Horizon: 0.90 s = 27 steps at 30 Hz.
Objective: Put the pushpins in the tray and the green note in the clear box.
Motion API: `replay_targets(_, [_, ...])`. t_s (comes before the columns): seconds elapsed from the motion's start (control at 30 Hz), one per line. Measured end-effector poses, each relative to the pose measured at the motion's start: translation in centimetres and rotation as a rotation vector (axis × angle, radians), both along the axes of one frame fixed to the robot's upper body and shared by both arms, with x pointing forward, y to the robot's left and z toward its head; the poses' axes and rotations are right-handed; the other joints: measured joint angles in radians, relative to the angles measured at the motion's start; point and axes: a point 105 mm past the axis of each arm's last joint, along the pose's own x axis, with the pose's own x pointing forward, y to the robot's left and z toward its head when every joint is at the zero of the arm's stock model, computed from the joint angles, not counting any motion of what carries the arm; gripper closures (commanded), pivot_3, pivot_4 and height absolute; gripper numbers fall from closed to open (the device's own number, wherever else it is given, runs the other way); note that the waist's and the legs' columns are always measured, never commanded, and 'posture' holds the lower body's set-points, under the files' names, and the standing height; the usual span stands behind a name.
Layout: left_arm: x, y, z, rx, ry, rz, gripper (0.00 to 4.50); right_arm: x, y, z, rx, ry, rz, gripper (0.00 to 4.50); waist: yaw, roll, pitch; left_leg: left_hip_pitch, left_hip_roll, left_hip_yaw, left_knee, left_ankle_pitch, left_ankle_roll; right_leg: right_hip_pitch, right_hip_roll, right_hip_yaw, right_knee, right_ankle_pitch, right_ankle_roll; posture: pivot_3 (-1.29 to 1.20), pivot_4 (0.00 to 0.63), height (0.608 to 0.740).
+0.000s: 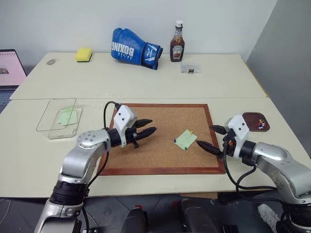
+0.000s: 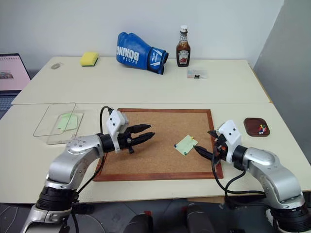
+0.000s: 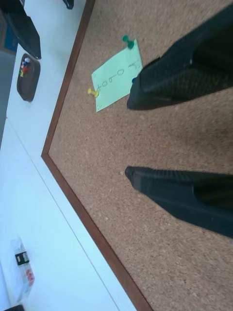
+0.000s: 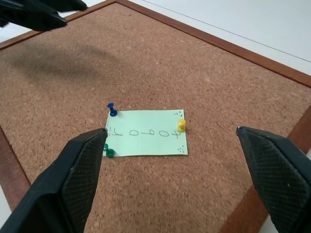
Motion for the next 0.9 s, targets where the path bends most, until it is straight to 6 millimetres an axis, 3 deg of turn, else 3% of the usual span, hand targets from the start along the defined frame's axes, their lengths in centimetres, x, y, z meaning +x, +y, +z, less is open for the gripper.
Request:
replay_targets(0.13, [0.0, -0.4, -0.8, 0.011, 0.009, -0.01, 4.01, 0.6, 0.4, -0.7, 0.008, -0.001, -0.024, 0.0, -0.001, 0.0, 0.0, 0.0, 0.0, 0.0, 0.002, 0.0, 0.0, 0.001, 0.0, 0.0, 0.0, -0.002, -0.003, 0.0, 0.15, 0.74])
replay_targets(0.23, [0.3, -0.1, -2.9, 0.035, 0.064, 0.013, 4.47, 1.6, 0.9, -1.5, 0.024, -0.001, -0.056, 0.0, -0.002, 0.0, 0.0, 0.0, 0.0, 0.0, 0.003, 0.0, 0.0, 0.001, 0.0, 0.0, 0.0, -0.002, -0.003, 0.0, 0.15, 0.74])
replay_targets(0.37, [0.2, -0.9, -5.7, 0.053, 0.126, 0.015, 4.47, 2.6, 1.7, -2.2, 0.034, -0.007, -0.074, 0.0, -0.002, 0.0, 0.0, 0.0, 0.0, 0.0, 0.003, 0.0, 0.0, 0.001, 0.0, 0.0, 0.0, -0.001, -0.002, 0.0, 0.15, 0.74])
replay_targets(0.67, [1.0, -1.6, -5.9, 0.07, 0.093, 0.031, 4.47, 4.5, 2.3, -3.7, 0.034, -0.016, -0.117, 0.0, 0.001, 0.001, -0.001, 0.001, -0.001, 0.0, 0.004, 0.0, 0.0, 0.003, 0.0, 0.0, 0.0, 0.002, 0.002, 0.0, 0.15, 0.74])
replay_targets(0.77, [1.1, -1.5, -5.9, 0.074, 0.087, 0.034, 4.5, 4.7, 2.1, -4.5, 0.036, 0.005, -0.123, 0.42, 0.0, 0.001, -0.001, 0.001, 0.0, 0.0, 0.004, 0.0, 0.001, 0.003, 0.0, 0.0, 0.0, 0.001, 0.001, 0.0, 0.15, 0.74])
replay_targets(0.9, [1.1, -1.5, -5.8, 0.077, 0.087, 0.035, 4.5, 4.8, 2.5, -4.5, 0.04, -0.002, -0.104, 1.31, -0.001, 0.001, -0.001, 0.001, 0.0, 0.0, 0.004, 0.001, 0.001, 0.003, 0.0, 0.0, 0.0, 0.002, 0.001, 0.0, 0.15, 0.74])
